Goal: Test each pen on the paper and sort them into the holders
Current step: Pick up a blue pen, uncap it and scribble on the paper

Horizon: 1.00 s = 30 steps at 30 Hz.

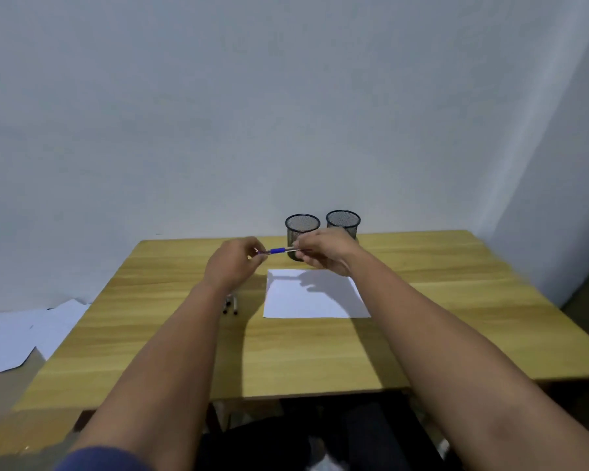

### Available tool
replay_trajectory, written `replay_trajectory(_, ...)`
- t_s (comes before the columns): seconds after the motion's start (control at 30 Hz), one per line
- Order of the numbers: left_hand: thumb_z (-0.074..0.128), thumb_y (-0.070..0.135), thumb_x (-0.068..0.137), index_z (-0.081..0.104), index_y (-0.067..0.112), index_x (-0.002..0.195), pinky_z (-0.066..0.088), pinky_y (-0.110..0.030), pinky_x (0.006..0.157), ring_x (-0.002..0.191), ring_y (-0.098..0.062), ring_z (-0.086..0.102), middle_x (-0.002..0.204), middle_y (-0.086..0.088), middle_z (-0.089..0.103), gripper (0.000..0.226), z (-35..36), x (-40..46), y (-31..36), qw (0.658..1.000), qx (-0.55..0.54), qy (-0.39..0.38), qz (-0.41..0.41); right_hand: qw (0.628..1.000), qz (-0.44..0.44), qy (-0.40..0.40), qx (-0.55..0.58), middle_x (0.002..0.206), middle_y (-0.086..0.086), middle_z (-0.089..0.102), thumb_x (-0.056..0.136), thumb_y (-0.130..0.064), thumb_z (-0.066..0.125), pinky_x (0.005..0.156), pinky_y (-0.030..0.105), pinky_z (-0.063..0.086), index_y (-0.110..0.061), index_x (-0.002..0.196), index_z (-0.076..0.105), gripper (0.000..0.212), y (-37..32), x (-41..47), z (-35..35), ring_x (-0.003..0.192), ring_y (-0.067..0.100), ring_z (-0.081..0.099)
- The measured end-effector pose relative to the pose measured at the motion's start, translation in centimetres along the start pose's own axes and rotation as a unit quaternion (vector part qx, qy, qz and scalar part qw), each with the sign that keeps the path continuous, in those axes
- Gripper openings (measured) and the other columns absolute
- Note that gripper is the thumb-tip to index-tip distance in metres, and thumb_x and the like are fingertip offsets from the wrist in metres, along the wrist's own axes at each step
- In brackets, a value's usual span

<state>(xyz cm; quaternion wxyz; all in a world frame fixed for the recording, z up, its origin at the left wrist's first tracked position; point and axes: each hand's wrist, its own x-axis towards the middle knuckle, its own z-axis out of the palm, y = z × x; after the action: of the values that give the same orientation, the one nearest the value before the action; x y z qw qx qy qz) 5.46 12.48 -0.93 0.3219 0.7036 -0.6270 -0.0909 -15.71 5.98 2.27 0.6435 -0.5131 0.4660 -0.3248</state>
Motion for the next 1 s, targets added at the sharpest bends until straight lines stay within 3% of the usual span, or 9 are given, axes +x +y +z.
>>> replay_trajectory(0.1, 0.066, 0.038, 0.095, 0.064, 0.026, 0.092, 0.055, -0.040, 0.073, 0.082, -0.021, 0.064, 0.084, 0.006, 0.070, 0.013, 1.5, -0.4, 2.1, 0.998, -0.006, -0.035, 0.045, 0.989, -0.011, 0.046, 0.142, 0.070, 0.010, 0.077, 0.096, -0.004, 0.077, 0.068, 0.024, 0.065, -0.002, 0.090, 0.072, 0.007, 1.3, -0.8, -1.7, 0.058, 0.012, 0.074)
replay_trajectory(0.17, 0.062, 0.038, 0.097, 0.060, 0.024, 0.091, 0.055, -0.044, 0.074, 0.079, -0.021, 0.065, 0.083, 0.006, 0.072, 0.015, 2.5, -0.6, 3.6, 0.996, -0.021, -0.058, 0.072, 0.981, -0.035, 0.081, 0.175, 0.068, 0.006, 0.075, 0.099, -0.012, 0.076, 0.066, 0.025, 0.066, -0.004, 0.092, 0.071, 0.012, 2.5, -0.8, -1.9, 0.056, 0.011, 0.072)
replay_trajectory(0.23, 0.060, 0.038, 0.098, 0.058, 0.023, 0.091, 0.055, -0.044, 0.074, 0.079, -0.021, 0.066, 0.082, 0.007, 0.073, 0.017, 3.4, -0.7, 4.9, 0.992, -0.035, -0.077, 0.091, 0.980, -0.046, 0.106, 0.162, 0.066, 0.000, 0.065, 0.103, -0.022, 0.071, 0.058, 0.023, 0.060, -0.006, 0.095, 0.073, 0.018, 3.2, -1.0, -1.6, 0.053, 0.010, 0.062)
replay_trajectory(0.33, 0.051, 0.041, 0.102, 0.055, 0.020, 0.091, 0.050, -0.041, 0.070, 0.077, -0.019, 0.065, 0.082, 0.006, 0.073, 0.024, 4.1, -1.0, 6.3, 0.989, -0.059, -0.094, 0.094, 0.978, -0.054, 0.130, 0.153, 0.061, -0.003, 0.049, 0.107, -0.030, 0.063, 0.046, 0.020, 0.040, -0.007, 0.098, 0.074, 0.027, 3.5, -0.7, -1.1, 0.046, 0.009, 0.042)
replay_trajectory(0.5, 0.039, 0.040, 0.107, 0.063, 0.006, 0.090, 0.042, -0.033, 0.064, 0.070, -0.018, 0.057, 0.079, -0.003, 0.070, 0.045, 4.1, -1.1, 7.7, 0.985, -0.101, -0.138, 0.038, 0.982, -0.046, 0.148, 0.104, 0.057, -0.002, 0.045, 0.109, -0.033, 0.057, 0.045, 0.024, 0.027, -0.011, 0.087, 0.066, 0.033, 3.2, 0.1, -0.7, 0.043, 0.010, 0.033)
replay_trajectory(0.6, 0.037, 0.037, 0.108, 0.061, -0.001, 0.092, 0.043, -0.031, 0.064, 0.066, -0.018, 0.056, 0.076, -0.007, 0.064, 0.047, 4.1, -1.1, 8.7, 0.978, -0.127, -0.168, 0.010, 0.981, -0.015, 0.171, 0.092, 0.061, 0.001, 0.048, 0.108, -0.029, 0.056, 0.043, 0.022, 0.027, -0.012, 0.081, 0.063, 0.033, 2.7, 0.9, -0.4, 0.042, 0.011, 0.031)
replay_trajectory(0.83, 0.038, 0.035, 0.109, 0.055, 0.011, 0.090, 0.051, -0.029, 0.069, 0.057, -0.013, 0.046, 0.067, -0.001, 0.047, 0.035, 2.7, -0.4, 8.9, 0.924, -0.312, -0.214, -0.061, 0.979, -0.015, 0.188, 0.078, 0.060, 0.004, 0.048, 0.100, -0.013, 0.052, 0.039, 0.017, 0.028, -0.013, 0.074, 0.058, 0.027, 0.2, 1.7, 1.0, 0.043, 0.017, 0.036)
replay_trajectory(0.93, 0.040, 0.035, 0.108, 0.049, 0.014, 0.077, 0.056, -0.029, 0.070, 0.062, -0.017, 0.052, 0.065, -0.004, 0.051, 0.039, 2.0, -1.0, 8.0, 0.913, -0.300, -0.266, -0.073, 0.951, -0.006, 0.271, 0.151, 0.072, 0.002, 0.053, 0.104, -0.010, 0.050, 0.042, 0.024, 0.038, -0.015, 0.080, 0.055, 0.025, -0.3, 3.0, -2.6, 0.054, 0.019, 0.046)
replay_trajectory(1.0, 0.043, 0.039, 0.107, 0.051, 0.010, 0.078, 0.057, -0.032, 0.074, 0.066, -0.018, 0.056, 0.067, -0.006, 0.058, 0.041, 1.7, -1.7, 5.9, 0.925, -0.260, -0.266, -0.084, 0.920, -0.002, 0.354, 0.165, 0.071, 0.002, 0.058, 0.104, -0.018, 0.054, 0.048, 0.027, 0.042, -0.007, 0.091, 0.067, 0.021, -0.2, 4.1, -7.3, 0.056, 0.019, 0.049)
